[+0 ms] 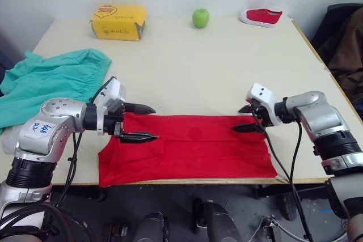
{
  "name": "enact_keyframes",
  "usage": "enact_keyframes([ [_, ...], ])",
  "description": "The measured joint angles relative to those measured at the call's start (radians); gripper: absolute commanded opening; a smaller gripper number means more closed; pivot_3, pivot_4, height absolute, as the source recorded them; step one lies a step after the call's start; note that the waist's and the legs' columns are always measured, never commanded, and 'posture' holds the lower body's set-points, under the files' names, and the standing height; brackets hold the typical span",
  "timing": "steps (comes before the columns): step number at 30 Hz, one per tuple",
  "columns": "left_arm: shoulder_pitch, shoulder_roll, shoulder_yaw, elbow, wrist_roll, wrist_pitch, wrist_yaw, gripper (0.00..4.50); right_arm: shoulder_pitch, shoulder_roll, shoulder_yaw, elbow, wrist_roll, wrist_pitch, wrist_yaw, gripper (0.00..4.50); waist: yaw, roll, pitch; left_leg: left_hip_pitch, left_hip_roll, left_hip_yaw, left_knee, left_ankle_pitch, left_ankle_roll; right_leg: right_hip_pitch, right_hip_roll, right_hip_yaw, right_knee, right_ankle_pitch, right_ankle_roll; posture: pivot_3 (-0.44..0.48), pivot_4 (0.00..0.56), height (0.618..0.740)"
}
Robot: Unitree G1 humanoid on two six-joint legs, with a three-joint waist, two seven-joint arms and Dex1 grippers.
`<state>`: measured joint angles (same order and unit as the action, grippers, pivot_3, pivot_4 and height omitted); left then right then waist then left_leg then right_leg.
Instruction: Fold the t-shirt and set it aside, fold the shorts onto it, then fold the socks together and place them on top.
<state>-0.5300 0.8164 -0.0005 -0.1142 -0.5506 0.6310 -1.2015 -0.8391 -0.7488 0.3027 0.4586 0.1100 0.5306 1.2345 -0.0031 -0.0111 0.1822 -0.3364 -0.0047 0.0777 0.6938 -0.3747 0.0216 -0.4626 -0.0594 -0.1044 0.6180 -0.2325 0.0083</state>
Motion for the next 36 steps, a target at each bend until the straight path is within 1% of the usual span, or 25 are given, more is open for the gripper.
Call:
enact_keyframes([
  [2,0.0,-0.008,0.0,-0.002,0.001,-0.004,0.011,4.5,-0.022,0.017,0.007,0.018,-0.014,-0.006,0.019,3.87,0.0,0.0,0.0,0.0,0.0,0.0,0.0,0.0,0.0,0.0,0.0,0.0,0.0,0.0,0.0,0.0,0.15,0.74],
  [6,0.023,-0.009,0.001,-0.02,0.006,-0.013,0.028,4.5,-0.034,0.023,0.021,0.044,-0.043,-0.03,0.056,2.46,-0.001,0.0,0.0,0.0,0.0,0.0,0.0,0.0,0.0,0.0,0.0,0.0,0.001,0.0,0.0,0.0,0.15,0.74],
  [10,0.026,-0.015,-0.001,-0.025,0.015,-0.03,0.05,4.5,-0.076,0.026,0.053,0.108,-0.096,-0.094,0.096,1.04,-0.001,0.0,0.0,0.0,0.0,0.0,0.0,0.0,0.0,0.0,0.0,0.0,0.0,0.0,0.0,0.0,0.15,0.74],
  [13,0.027,-0.017,0.003,-0.03,0.01,-0.027,0.056,4.5,-0.114,0.049,0.064,0.165,-0.117,-0.116,0.131,0.02,-0.001,0.0,0.0,0.0,0.0,0.0,0.0,0.0,0.0,0.0,0.0,0.0,0.001,0.0,0.0,0.0,0.15,0.74],
  [17,0.027,-0.017,0.014,-0.038,0.002,-0.021,0.059,4.5,-0.182,0.087,0.083,0.277,-0.153,-0.179,0.149,0.02,-0.005,0.0,0.0,0.0,0.0,0.0,0.0,0.0,0.0,0.0,0.0,0.0,0.001,0.0,0.0,0.0,0.15,0.74],
  [21,0.024,-0.021,0.023,-0.037,0.002,-0.022,0.068,4.5,-0.304,0.172,0.092,0.491,-0.225,-0.297,0.11,0.02,-0.014,0.0,0.0,0.0,0.0,0.0,0.001,0.0,-0.001,0.0,0.0,0.0,0.003,0.0,0.0,0.0,0.15,0.74],
  [23,0.022,-0.031,0.023,-0.035,0.005,-0.032,0.08,4.5,-0.38,0.227,0.098,0.618,-0.271,-0.368,0.034,0.02,-0.024,0.001,0.0,0.0,0.0,0.0,0.0,0.001,-0.001,0.0,0.0,0.0,0.004,0.0,0.0,0.0,0.15,0.74],
  [26,0.003,-0.051,0.025,-0.029,0.01,-0.049,0.102,4.5,-0.471,0.288,0.103,0.755,-0.327,-0.448,-0.093,0.02,-0.026,0.001,0.0,0.0,0.0,0.0,0.0,0.001,-0.002,-0.001,0.0,0.0,0.004,0.0,-0.001,0.0,0.15,0.74],
  [28,-0.006,-0.056,0.029,-0.026,0.013,-0.06,0.121,4.5,-0.513,0.32,0.1,0.821,-0.354,-0.473,-0.188,0.02,-0.027,0.001,0.0,0.0,0.0,0.0,-0.001,0.001,-0.002,-0.001,0.0,0.0,0.004,0.0,-0.001,0.0,0.15,0.74],
  [32,-0.008,-0.058,0.032,-0.022,0.017,-0.069,0.141,4.5,-0.53,0.351,0.074,0.88,-0.374,-0.494,-0.3,0.02,-0.028,0.001,0.0,-0.001,0.0,0.0,-0.001,0.001,-0.002,-0.001,0.0,0.0,0.004,0.0,-0.001,0.0,0.15,0.74],
  [33,-0.008,-0.058,0.033,-0.022,0.017,-0.069,0.143,4.5,-0.529,0.357,0.06,0.889,-0.377,-0.488,-0.306,0.44,-0.027,0.001,0.0,-0.001,0.0,0.0,-0.001,0.001,-0.002,-0.001,0.0,0.0,0.004,0.0,-0.001,0.0,0.15,0.74],
  [34,-0.008,-0.059,0.033,-0.022,0.017,-0.069,0.145,4.5,-0.529,0.361,0.045,0.893,-0.377,-0.481,-0.304,0.64,-0.027,0.001,0.001,-0.001,0.0,-0.001,-0.001,0.001,-0.002,-0.001,0.0,0.0,0.004,0.0,-0.001,0.0,0.15,0.74],
  [36,-0.008,-0.06,0.033,-0.021,0.018,-0.071,0.148,4.5,-0.529,0.362,0.029,0.893,-0.376,-0.475,-0.296,1.32,-0.027,0.001,0.001,-0.001,0.0,-0.001,-0.001,0.001,-0.002,-0.001,0.0,0.0,0.004,0.0,-0.001,0.0,0.15,0.74],
])
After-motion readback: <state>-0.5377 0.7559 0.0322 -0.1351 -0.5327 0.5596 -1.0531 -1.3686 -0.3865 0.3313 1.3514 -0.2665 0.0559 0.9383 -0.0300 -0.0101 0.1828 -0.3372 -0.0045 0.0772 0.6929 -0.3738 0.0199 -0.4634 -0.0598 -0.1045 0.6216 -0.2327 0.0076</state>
